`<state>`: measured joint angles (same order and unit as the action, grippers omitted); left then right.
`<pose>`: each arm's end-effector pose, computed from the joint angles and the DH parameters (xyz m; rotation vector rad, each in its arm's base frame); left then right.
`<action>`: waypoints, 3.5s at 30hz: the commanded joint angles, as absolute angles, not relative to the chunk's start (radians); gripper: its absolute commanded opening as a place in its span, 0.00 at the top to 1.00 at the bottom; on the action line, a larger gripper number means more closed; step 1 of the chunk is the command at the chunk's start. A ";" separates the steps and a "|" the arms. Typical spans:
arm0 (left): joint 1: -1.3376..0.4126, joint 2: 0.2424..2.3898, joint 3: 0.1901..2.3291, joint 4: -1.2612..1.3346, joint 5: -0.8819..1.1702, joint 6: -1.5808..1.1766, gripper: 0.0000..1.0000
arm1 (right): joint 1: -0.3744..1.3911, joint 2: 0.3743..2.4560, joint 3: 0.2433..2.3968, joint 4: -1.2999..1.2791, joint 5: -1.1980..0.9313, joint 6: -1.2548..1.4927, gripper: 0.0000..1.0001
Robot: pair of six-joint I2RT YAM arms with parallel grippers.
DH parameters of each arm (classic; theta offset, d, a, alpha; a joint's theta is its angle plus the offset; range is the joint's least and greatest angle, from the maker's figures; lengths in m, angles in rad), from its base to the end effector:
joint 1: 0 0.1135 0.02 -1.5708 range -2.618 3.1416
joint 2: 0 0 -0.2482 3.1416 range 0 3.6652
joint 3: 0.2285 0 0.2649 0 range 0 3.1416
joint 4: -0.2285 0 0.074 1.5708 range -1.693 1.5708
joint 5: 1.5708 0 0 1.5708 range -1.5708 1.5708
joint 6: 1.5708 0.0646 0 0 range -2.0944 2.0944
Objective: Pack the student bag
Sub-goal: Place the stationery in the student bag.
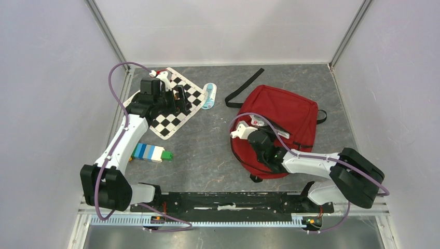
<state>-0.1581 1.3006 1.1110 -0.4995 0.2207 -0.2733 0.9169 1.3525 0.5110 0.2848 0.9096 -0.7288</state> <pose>0.3179 -0.0650 0.2759 -0.0123 2.2845 -0.4773 0.2104 0.1908 0.1433 -1.0551 1.6918 -0.8364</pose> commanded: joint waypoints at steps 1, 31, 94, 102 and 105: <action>-0.153 1.295 1.108 -0.472 0.252 -0.255 0.00 | 0.860 1.372 0.537 0.353 0.912 -0.807 1.00; -0.153 1.291 1.100 -0.461 0.291 -0.273 0.00 | 0.714 1.261 0.986 -0.507 0.381 -0.326 0.13; -0.154 1.319 1.101 -0.460 0.307 -0.279 0.00 | 0.603 1.517 0.971 -0.085 0.831 -0.561 0.04; -0.153 1.317 1.098 -0.459 0.311 -0.281 0.00 | 0.597 1.552 1.020 -0.098 0.871 -0.495 0.05; -0.154 1.317 1.098 -0.459 0.310 -0.280 0.00 | 0.597 1.510 0.997 -0.123 0.772 -0.473 0.05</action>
<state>-0.1581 1.3167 1.1046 -0.4915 0.2909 -0.2745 0.6056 1.5517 0.9638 -0.1558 0.8143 -0.5232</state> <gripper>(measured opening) 0.994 0.953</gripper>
